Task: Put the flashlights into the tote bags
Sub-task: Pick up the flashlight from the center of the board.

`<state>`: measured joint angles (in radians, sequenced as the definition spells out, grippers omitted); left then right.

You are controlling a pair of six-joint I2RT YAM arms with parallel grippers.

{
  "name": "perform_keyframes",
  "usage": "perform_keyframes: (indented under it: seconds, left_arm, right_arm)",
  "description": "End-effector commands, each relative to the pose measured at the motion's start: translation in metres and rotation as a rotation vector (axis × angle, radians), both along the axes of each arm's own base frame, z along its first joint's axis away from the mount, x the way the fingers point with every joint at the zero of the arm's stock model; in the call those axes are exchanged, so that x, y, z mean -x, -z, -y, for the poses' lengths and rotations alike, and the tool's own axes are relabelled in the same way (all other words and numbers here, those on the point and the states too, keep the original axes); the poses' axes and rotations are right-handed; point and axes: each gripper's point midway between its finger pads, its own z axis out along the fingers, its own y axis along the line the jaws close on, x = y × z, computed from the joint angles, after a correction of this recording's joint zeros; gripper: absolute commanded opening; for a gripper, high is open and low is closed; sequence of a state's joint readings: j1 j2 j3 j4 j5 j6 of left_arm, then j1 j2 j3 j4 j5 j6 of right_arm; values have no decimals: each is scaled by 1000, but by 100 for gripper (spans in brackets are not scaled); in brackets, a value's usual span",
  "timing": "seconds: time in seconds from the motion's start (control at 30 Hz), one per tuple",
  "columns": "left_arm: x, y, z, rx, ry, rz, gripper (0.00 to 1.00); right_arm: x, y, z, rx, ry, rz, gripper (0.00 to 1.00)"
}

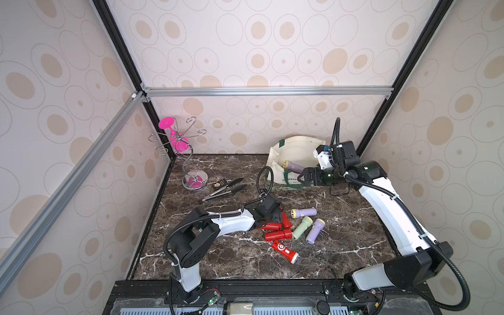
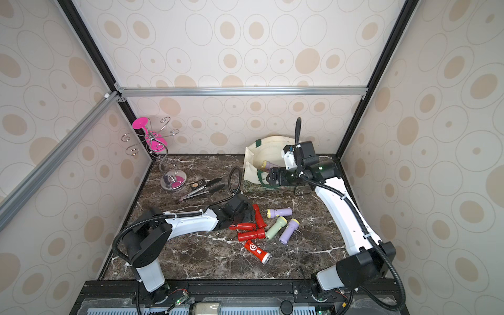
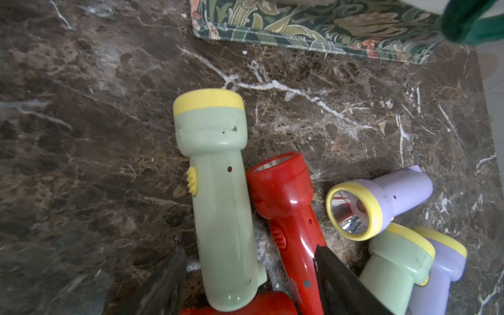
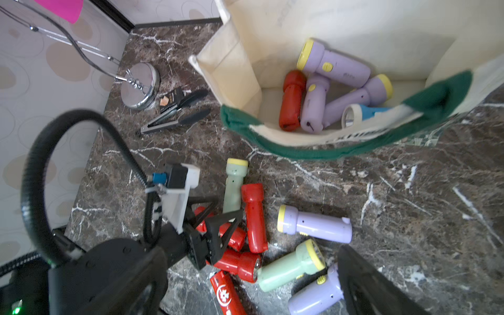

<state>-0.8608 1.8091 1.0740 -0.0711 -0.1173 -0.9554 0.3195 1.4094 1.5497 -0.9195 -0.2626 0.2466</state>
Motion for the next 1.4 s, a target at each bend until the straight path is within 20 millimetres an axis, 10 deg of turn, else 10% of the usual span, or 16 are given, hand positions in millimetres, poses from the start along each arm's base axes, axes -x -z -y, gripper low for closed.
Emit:
perform_keyframes:
  seconds: [0.0,0.9,1.17,1.37]
  left_arm:
    - [-6,7,-12,-52,-52,-30,73]
    - [2,64,-46,-246,-139,-110,46]
    - [-2,37,-47,-184,-145,-28,20]
    - [-11,-35,-33,4,-87,192,14]
  right_arm:
    - [16,3,-4,-38,-16,-14,99]
    - [38,3,-1,-49,-22,-20,98]
    - [40,4,-4,-58,-30,-37,98]
    - [45,7,-7,-88,-35,-54,97]
